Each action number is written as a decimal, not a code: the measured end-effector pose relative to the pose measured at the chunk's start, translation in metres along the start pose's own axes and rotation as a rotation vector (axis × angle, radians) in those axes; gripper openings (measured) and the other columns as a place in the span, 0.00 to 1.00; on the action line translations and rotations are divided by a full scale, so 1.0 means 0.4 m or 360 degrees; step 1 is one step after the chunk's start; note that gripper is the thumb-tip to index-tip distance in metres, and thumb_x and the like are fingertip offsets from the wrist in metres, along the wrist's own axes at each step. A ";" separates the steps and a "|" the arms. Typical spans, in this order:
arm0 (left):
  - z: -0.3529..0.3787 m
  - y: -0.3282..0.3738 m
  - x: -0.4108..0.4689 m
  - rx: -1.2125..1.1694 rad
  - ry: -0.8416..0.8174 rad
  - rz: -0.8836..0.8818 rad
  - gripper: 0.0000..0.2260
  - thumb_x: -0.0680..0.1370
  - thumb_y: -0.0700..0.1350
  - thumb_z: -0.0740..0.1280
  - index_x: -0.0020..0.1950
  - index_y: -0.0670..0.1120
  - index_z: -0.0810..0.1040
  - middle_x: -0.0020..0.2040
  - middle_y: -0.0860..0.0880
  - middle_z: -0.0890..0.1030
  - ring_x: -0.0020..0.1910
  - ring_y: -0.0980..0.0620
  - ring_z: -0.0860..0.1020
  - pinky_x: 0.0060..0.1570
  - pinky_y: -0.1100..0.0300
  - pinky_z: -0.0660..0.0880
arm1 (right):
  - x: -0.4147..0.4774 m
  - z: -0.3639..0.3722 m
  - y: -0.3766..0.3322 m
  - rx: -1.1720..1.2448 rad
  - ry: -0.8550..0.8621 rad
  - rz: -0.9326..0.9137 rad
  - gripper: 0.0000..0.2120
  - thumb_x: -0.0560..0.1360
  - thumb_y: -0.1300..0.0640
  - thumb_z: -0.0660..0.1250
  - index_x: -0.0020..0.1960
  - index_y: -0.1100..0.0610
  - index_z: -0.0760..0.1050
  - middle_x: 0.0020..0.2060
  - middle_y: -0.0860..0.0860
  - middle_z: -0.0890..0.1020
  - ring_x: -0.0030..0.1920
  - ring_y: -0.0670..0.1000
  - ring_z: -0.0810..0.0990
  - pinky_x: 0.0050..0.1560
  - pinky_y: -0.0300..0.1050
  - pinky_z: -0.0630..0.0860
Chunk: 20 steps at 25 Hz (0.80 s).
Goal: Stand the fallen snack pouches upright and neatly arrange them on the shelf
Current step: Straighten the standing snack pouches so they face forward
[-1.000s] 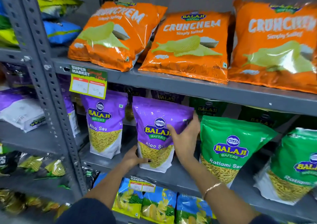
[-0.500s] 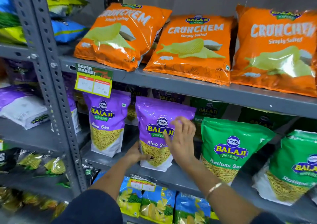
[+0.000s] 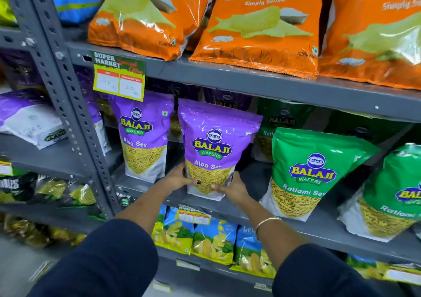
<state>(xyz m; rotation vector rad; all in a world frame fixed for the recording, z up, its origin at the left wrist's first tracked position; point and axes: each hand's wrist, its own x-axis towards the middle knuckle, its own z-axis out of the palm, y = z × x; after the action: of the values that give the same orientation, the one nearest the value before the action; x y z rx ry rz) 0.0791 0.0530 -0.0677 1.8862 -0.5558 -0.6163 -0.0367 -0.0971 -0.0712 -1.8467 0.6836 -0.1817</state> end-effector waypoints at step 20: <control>0.491 0.178 -0.030 0.0318 -0.0289 0.0048 0.41 0.66 0.40 0.76 0.73 0.44 0.55 0.69 0.44 0.71 0.67 0.46 0.70 0.66 0.56 0.68 | -0.136 -0.440 0.212 -0.0114 0.0313 0.0164 0.36 0.64 0.63 0.77 0.66 0.63 0.61 0.57 0.60 0.76 0.62 0.58 0.74 0.53 0.47 0.70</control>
<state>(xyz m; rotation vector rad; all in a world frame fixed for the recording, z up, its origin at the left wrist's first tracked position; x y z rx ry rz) -0.0629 -0.1007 -0.0664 2.0157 -0.7866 -0.7399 -0.1893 -0.2307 -0.0693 -1.8720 0.9303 -0.2768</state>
